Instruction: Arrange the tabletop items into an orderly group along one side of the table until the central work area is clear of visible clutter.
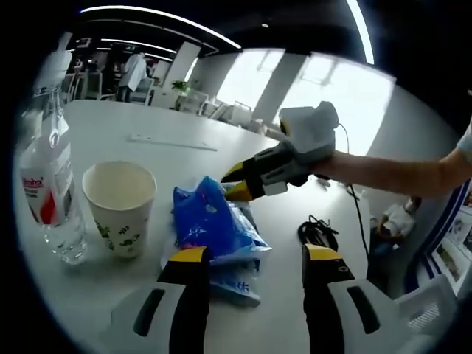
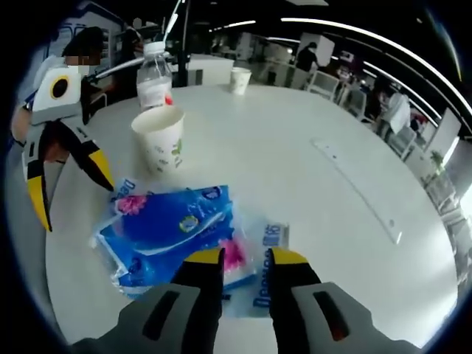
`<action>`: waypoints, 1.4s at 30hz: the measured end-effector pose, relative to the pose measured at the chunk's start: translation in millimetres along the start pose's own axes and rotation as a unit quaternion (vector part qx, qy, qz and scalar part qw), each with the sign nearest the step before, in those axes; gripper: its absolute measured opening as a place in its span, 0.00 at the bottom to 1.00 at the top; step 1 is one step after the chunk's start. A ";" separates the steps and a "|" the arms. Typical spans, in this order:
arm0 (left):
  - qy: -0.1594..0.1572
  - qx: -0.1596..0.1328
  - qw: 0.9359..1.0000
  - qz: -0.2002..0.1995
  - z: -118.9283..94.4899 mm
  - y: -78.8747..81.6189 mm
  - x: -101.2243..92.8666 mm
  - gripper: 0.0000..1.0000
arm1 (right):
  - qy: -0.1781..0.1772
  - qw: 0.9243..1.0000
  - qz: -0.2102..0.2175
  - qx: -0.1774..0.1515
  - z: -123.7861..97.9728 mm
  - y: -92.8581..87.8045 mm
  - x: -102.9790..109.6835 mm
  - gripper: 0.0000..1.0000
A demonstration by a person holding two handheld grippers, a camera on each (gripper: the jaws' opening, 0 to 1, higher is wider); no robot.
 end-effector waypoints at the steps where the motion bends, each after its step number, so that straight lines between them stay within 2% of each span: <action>1: 0.000 0.001 1.000 -0.001 0.0 -0.7 0.1 0.47 | 0.000 1.000 0.000 0.001 1.2 0.0 -0.3 0.16; 6: 0.000 0.003 1.000 -0.005 -0.2 -3.3 1.5 0.47 | 0.002 1.000 -0.002 0.004 5.2 -1.2 -1.1 0.14; 11: 0.002 0.006 1.000 -0.011 -0.1 -4.9 3.6 0.47 | 0.001 1.000 0.003 0.009 6.5 -4.7 -2.9 0.05; 15: 0.001 0.008 1.000 -0.011 0.8 -5.3 3.5 0.47 | -0.006 1.000 0.006 0.016 4.7 -8.3 -5.3 0.02; 26: -0.004 0.012 1.000 -0.011 3.9 -6.8 0.4 0.47 | -0.017 0.999 0.031 0.012 -6.3 -11.6 -3.7 0.00; 42: 0.002 0.023 1.000 -0.004 7.2 -8.8 2.1 0.47 | -0.073 0.990 0.119 0.017 -34.6 -33.4 6.2 0.00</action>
Point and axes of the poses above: the point that each gripper's makers call its tool centre point, and the gripper's own axes: z roughly forward along the fingers, x roughly to its left, y roughly out of its top, the point moved 2 cm from there along -z, roughly backward along the fingers, and after that the axes turned 3 degrees about z, right-handed, at the moved point
